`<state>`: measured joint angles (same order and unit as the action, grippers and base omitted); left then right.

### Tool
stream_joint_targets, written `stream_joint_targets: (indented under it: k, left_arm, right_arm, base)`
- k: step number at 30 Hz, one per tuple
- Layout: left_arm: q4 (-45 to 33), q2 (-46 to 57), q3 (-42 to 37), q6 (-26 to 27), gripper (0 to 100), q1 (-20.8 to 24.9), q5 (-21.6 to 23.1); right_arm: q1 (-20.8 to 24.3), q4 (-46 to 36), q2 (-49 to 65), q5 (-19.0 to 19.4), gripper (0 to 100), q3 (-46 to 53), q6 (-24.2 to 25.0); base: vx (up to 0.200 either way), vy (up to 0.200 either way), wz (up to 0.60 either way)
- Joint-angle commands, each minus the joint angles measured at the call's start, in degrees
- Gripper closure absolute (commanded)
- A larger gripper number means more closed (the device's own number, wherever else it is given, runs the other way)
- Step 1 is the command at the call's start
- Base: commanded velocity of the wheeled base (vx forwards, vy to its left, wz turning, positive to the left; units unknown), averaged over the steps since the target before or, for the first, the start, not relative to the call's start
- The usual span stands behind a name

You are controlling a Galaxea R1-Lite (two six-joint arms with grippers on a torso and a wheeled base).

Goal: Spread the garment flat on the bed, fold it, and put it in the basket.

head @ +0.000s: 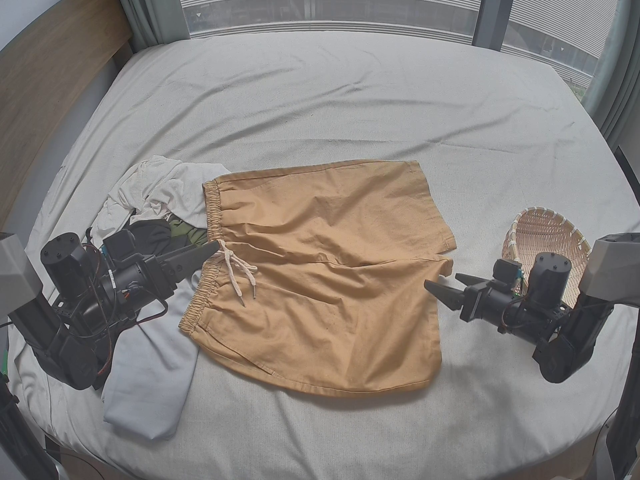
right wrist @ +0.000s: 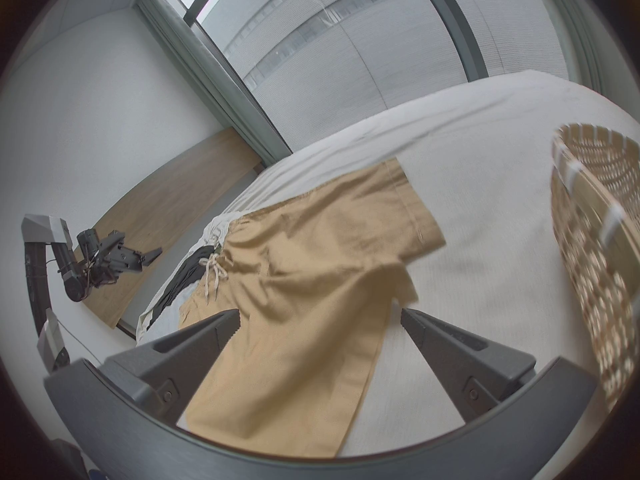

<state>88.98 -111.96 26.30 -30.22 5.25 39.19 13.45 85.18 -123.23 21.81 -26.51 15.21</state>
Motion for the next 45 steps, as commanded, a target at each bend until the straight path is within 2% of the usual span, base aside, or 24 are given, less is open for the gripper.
stream_joint_targets:
  k: [1, 7, 17, 32, 45]
  left_arm:
    - [0.1, 0.1, -0.1, 0.0, 0, 0.0, 0.0]
    - [0.1, 0.1, -0.2, 0.0, 0, 0.0, 0.0]
    - [0.1, 0.1, -0.1, 0.0, 0, 0.0, 0.0]
    - [0.1, 0.4, 0.2, 0.0, 0, -0.2, 0.0]
    - [0.1, 0.4, 0.3, 0.0, 0, -0.1, 0.0]
  right_arm:
    - [-0.2, 2.5, 1.2, -0.3, 0, 9.1, 0.2]
    - [0.4, 2.9, -2.0, 0.0, 0, 13.2, 0.4]
    - [2.5, 3.0, -8.5, 0.3, 0, 13.3, 1.7]
    - [8.6, 3.0, -8.2, 0.3, 0, 12.6, 6.4]
    - [9.6, 3.0, -0.6, 0.5, 0, 18.5, 8.3]
  base:
    - [0.0, 0.0, 0.0]
    - [0.0, 0.0, 0.0]
    - [0.0, 0.0, 0.0]
    - [0.0, 0.0, 0.0]
    - [0.0, 0.0, 0.0]
